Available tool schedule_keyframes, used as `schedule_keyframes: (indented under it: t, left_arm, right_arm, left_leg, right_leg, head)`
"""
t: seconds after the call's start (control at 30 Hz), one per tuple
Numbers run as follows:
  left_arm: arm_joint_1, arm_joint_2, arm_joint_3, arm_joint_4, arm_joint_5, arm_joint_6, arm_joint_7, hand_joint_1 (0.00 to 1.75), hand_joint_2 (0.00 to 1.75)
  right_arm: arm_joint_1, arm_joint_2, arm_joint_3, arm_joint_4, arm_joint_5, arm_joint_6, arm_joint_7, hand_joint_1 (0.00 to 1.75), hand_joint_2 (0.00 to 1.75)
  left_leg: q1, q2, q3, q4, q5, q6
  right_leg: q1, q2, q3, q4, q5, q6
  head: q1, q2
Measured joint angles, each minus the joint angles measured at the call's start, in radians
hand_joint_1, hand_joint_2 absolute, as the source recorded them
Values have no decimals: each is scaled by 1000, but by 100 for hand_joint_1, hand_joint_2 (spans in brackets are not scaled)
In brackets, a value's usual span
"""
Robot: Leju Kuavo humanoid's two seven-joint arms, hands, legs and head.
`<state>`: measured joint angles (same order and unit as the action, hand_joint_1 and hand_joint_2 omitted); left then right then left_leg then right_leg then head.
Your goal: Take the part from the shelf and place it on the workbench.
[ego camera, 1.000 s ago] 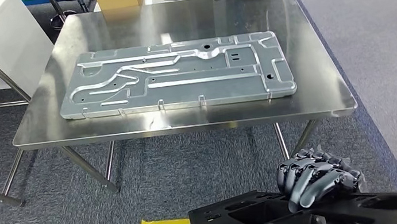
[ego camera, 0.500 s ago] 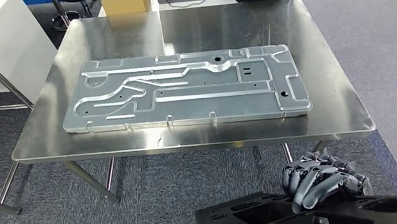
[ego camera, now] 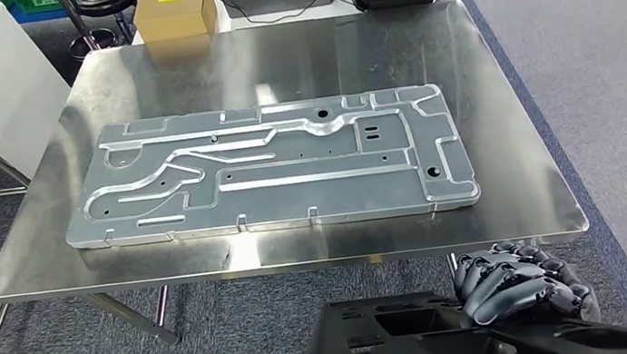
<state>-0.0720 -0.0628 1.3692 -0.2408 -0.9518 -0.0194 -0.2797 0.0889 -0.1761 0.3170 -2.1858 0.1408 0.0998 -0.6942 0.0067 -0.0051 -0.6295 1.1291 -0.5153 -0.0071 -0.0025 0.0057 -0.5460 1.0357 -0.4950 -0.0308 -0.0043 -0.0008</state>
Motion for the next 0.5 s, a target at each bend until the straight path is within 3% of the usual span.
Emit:
schedule_keyframes:
  t: [0.07, 0.13, 0.23, 0.33, 0.37, 0.4, 0.43, 0.5]
  left_arm:
    - [-1, 0, 0, 0, -4, -3, -1, 0, 175]
    - [-3, 0, 0, 0, -5, -4, -2, 0, 175]
    - [-8, -2, 0, 0, -4, -6, -5, 0, 175]
    - [-11, -3, 0, 0, -4, -13, -9, 0, 175]
    - [-10, -3, 0, 0, -6, -16, -10, 0, 175]
    - [-10, -3, 0, 0, -8, -20, -11, 0, 175]
    - [-10, -3, 0, 0, -10, -24, -13, 0, 175]
    - [-9, -2, 0, 0, -15, -31, -16, 0, 175]
  right_arm:
    - [-51, -10, -11, 19, -33, 14, 1, 164, 175]
    - [-120, -19, -47, 60, -73, 60, 5, 164, 175]
    - [-222, -25, -126, 129, -86, 114, 24, 164, 175]
    - [-336, -36, -192, 225, -75, 114, 63, 164, 175]
    - [-378, -45, -211, 270, -71, 107, 80, 164, 175]
    - [-421, -55, -228, 315, -68, 99, 95, 164, 175]
    - [-462, -67, -245, 360, -64, 89, 108, 164, 175]
    - [-546, -87, -273, 447, -51, 71, 134, 164, 175]
  left_leg:
    - [-7, 1, 15, -79, 63, 13]
    - [-12, 1, 17, -91, 71, 19]
    - [-4, 1, 29, -115, 92, 30]
    - [-2, 2, 34, -124, 94, 37]
    - [-1, 2, 34, -123, 92, 38]
    - [-1, 1, 34, -121, 90, 37]
    - [0, 0, 34, -118, 88, 35]
    - [2, -4, 33, -108, 80, 28]
  right_leg:
    - [2, 4, 6, 1, -9, 5]
    - [1, 9, 5, 0, -14, 16]
    - [-1, 7, -6, 29, -38, 33]
    - [-7, 4, -101, 198, -111, 47]
    - [-11, 3, -133, 247, -119, 52]
    - [-15, 2, -149, 262, -107, 57]
    - [-19, 1, -146, 238, -77, 61]
    - [-27, 0, -102, 121, -1, 67]
  head:
    - [1, 0]
    - [1, 0]
    - [1, 0]
    - [3, 0]
    - [3, 0]
    - [3, 0]
    - [3, 0]
    - [3, 0]
